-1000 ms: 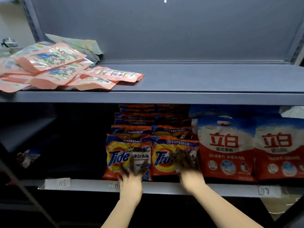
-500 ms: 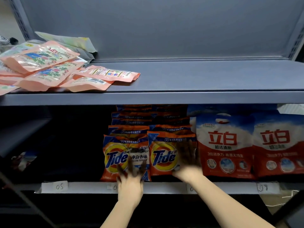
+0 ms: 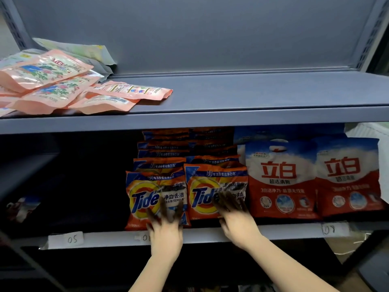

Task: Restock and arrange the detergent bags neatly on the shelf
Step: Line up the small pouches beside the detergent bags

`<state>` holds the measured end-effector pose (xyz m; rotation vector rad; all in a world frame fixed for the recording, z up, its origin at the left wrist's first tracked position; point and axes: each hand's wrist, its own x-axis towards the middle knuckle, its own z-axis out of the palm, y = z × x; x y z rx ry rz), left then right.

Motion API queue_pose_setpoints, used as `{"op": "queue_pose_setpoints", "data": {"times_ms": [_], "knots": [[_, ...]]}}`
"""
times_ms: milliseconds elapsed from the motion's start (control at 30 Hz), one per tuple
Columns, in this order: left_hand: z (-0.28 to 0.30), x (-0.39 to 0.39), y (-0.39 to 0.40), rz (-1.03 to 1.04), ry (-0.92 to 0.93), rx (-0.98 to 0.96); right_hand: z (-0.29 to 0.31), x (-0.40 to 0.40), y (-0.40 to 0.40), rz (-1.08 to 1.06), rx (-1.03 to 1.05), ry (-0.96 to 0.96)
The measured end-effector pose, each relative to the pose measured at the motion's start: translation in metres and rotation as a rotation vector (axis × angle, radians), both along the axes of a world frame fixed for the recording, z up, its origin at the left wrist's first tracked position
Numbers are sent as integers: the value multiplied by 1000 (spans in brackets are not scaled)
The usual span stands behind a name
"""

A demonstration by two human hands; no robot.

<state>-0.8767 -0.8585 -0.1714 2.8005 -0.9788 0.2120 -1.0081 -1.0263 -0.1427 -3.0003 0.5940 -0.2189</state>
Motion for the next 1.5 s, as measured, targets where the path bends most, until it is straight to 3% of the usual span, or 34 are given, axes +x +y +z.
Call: {"op": "queue_pose_setpoints", "data": {"times_ms": [167, 400, 633, 833, 1000, 1133, 1300, 1500], "knots": [[31, -13, 7, 47, 4, 80, 26, -3, 11, -23, 133, -54], [100, -24, 28, 14, -12, -194, 75, -7, 30, -12, 140, -171], [194, -42, 83, 12, -43, -546, 149, -8, 71, 230, 235, -484], [266, -31, 115, 87, -257, -755, 220, 6, 112, 367, 285, -761], [320, 26, 132, 180, -362, -853, 274, 48, 128, 344, 248, -909], [359, 89, 143, 212, -318, -833, 300, 98, 126, 179, 145, -756], [391, 158, 151, 215, -245, -549, 325, 145, 121, -47, 4, -353], [401, 236, 149, 193, -65, -255, 336, 179, 122, -150, 0, -92]]}}
